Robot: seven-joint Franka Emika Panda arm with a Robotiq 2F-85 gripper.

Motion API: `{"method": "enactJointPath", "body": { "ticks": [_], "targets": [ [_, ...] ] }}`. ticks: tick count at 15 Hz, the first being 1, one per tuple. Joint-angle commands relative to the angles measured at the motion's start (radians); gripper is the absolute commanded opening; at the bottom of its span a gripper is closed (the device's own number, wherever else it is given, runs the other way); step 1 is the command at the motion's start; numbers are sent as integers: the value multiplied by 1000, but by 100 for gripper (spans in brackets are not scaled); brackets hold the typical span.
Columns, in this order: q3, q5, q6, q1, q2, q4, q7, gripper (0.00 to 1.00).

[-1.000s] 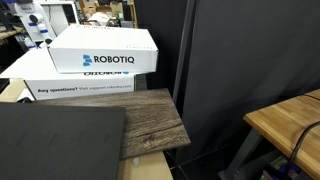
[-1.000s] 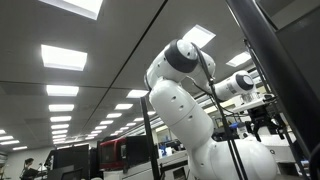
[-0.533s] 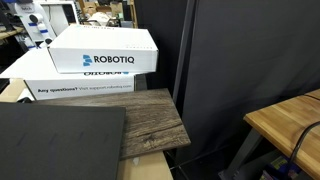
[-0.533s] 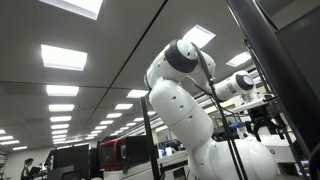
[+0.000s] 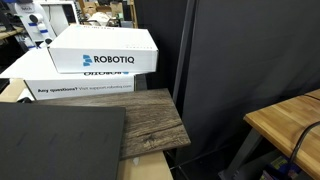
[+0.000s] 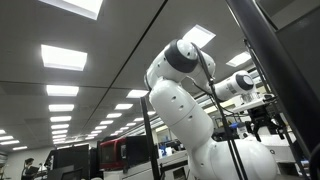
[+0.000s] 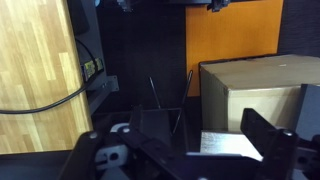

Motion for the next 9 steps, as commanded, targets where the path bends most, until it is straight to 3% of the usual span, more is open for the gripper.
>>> {"method": "enactJointPath", "body": {
  "ticks": [1, 5, 9],
  "targets": [
    [4, 4, -12, -5, 2, 4, -11, 100],
    [13, -13, -27, -14, 3, 7, 6, 100],
    [-2, 27, 39, 0, -4, -7, -6, 100]
  ]
}}
